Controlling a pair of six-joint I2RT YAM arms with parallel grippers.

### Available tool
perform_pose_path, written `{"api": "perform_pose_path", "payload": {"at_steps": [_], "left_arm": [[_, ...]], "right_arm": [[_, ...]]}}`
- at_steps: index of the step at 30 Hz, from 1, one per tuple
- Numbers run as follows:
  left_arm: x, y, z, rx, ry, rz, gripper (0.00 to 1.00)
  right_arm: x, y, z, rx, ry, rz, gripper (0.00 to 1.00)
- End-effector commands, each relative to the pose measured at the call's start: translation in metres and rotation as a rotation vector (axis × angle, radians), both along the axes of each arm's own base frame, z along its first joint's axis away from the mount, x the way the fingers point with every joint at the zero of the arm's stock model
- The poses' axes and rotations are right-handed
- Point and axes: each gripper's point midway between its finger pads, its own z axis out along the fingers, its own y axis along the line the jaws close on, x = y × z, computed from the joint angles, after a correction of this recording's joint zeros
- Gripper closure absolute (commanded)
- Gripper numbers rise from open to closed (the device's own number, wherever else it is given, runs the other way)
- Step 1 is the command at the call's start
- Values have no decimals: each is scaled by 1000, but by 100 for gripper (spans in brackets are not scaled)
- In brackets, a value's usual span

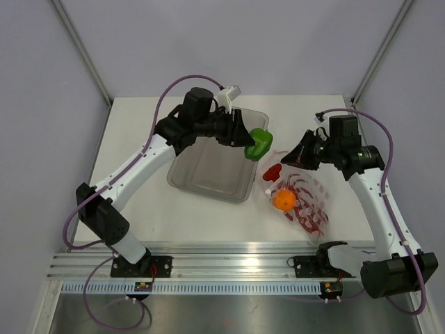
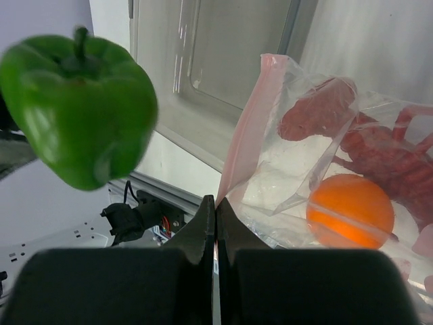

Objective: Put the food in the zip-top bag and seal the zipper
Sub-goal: Place the fake vegetable in the zipper food storage bag.

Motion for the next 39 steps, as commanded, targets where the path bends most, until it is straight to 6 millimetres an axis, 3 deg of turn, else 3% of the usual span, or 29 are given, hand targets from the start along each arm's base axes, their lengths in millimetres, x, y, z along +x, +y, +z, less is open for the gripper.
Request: {"api": "perform_pose_path", "payload": {"at_steps": [1,6,12,20,28,29,30,32,34,38,39], "left_arm": [[-24,-9,-10,38,25,-130,100],[-50,-27,-24,11,90,-272,100],[-64,-42,-39,30,119,-356,100],[-65,-72,-51,0,158,-405,100],[-43,-94,-47,-21,143,-351,100],[-42,-96,-51,-12,150,-347,95],[-42,-97,-50,-8,146,-349,80],[-46,-97,-52,-1,141,-359,26],[-51,-91,-47,0,115,-368,9],[-61,-72,-24,15,23,-379,9],[-66,-67,-24,18,4,-399,15]], "right_arm": [[6,7,33,33,-110,36,99],[6,8,40,36,-126,40,99],[5,8,44,42,-134,38,99],[-2,17,52,104,-147,78,99],[-11,18,56,114,-152,86,99],[-11,18,56,113,-154,87,99],[-12,18,57,113,-156,83,99],[-12,16,56,107,-154,76,99],[-13,15,55,101,-156,73,99],[-14,16,54,103,-154,75,99],[-14,15,53,102,-152,72,99]]}}
